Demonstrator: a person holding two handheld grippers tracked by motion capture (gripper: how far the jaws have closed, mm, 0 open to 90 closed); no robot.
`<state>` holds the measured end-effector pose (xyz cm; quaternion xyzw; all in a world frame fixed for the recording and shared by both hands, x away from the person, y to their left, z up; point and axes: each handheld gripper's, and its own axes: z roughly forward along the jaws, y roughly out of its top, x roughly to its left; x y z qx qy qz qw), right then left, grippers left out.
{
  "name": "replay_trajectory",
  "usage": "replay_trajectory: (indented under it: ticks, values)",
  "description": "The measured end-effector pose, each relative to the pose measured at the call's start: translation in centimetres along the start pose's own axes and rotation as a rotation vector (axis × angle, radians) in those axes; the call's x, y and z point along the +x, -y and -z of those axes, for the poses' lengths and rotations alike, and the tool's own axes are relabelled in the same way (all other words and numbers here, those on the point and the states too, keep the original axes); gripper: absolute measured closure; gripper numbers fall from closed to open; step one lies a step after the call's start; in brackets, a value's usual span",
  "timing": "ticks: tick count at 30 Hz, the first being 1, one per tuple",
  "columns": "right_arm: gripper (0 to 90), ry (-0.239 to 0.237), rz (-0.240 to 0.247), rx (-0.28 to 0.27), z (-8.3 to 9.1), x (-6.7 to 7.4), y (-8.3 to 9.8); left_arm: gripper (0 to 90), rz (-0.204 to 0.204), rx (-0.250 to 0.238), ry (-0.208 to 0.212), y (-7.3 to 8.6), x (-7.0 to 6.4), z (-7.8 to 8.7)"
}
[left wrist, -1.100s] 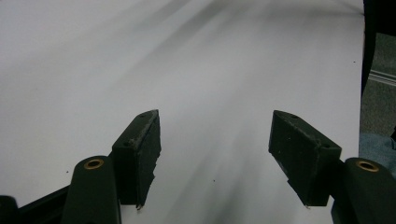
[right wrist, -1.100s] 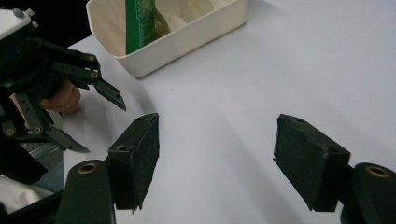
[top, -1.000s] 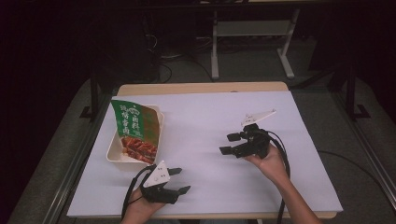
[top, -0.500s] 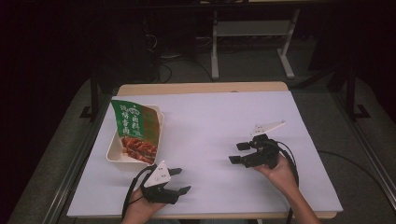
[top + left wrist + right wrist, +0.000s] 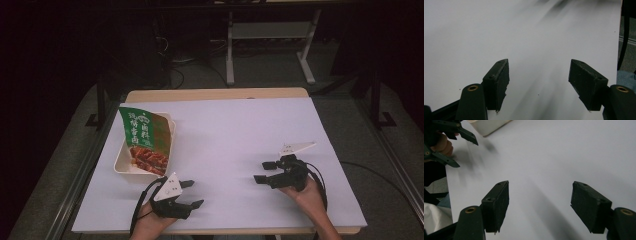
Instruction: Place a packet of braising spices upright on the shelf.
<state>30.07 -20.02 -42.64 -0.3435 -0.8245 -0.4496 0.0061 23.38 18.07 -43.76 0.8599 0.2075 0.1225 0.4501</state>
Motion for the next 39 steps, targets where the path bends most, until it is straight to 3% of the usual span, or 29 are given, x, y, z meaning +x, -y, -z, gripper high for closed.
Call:
replay_trajectory:
  ticks: [17, 33, 39]
  values:
    - [29.9, 0.046, -0.04, -0.013, 1.8, -0.2, 3.2, 31.9, 0.002, 0.005, -0.002, 0.1, -0.1, 0.0]
    - [29.2, 0.098, -0.012, -0.047, 2.6, 1.1, 5.0, 32.0, 0.001, 0.003, -0.004, 0.1, -0.1, 0.3]
    - [28.4, 0.098, -0.024, -0.078, 2.9, 1.2, 5.5, 32.2, 0.0, 0.007, -0.004, 0.2, 0.1, 0.4]
